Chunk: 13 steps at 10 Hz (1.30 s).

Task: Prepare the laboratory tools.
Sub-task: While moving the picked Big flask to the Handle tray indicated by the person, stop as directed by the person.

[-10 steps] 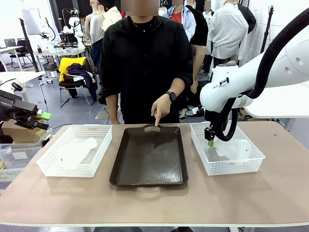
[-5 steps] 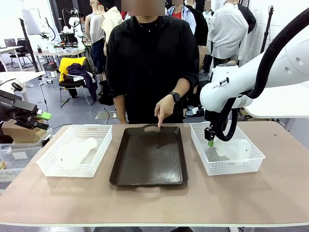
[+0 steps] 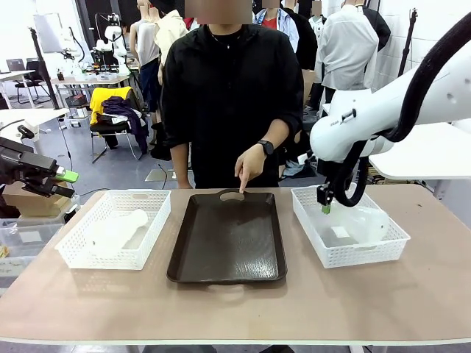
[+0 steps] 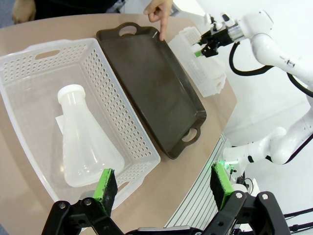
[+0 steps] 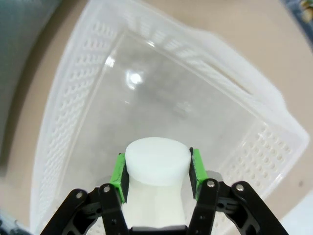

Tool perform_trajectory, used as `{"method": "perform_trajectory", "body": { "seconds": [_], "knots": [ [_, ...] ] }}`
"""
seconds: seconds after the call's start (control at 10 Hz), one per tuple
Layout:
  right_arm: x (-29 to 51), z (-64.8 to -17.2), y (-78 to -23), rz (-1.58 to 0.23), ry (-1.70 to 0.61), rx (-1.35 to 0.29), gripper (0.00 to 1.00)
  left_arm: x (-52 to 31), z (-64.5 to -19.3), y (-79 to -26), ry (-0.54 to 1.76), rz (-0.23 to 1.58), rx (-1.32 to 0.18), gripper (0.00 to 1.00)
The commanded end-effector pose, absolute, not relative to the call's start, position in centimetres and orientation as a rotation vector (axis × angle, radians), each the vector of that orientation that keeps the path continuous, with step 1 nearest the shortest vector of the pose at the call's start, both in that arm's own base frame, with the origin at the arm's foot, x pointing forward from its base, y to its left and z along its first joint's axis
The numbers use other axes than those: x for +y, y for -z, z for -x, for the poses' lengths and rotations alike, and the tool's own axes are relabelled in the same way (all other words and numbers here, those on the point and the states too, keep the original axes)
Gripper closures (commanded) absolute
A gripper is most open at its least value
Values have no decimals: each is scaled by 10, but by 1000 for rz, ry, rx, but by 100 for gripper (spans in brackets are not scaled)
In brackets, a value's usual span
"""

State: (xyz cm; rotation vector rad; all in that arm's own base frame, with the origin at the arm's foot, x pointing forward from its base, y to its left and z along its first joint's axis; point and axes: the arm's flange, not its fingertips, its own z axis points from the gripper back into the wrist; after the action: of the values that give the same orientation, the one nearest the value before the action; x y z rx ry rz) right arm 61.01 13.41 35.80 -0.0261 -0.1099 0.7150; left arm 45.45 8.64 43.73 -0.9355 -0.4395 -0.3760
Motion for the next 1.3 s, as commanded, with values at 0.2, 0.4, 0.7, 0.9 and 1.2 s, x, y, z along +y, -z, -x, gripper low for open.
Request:
{"method": "perform_trajectory", "body": {
  "seconds": [0.2, 0.4, 0.7, 0.9, 1.2],
  "knots": [
    [106, -591, -435, 131, -697, -203, 100, 87, -454, -439, 380, 932, -440, 0],
    [113, -583, -470, 163, -714, -250, 100, 87, -454, -439, 380, 932, -440, 0],
    [166, -559, -537, 223, -800, -345, 100, 87, -454, -439, 380, 932, -440, 0],
    [221, -544, -572, 263, -879, -359, 100, 87, -454, -439, 380, 932, -440, 0],
    [302, -529, -586, 251, -1004, -322, 100, 87, -454, -439, 380, 932, -440, 0]
  ]
}}
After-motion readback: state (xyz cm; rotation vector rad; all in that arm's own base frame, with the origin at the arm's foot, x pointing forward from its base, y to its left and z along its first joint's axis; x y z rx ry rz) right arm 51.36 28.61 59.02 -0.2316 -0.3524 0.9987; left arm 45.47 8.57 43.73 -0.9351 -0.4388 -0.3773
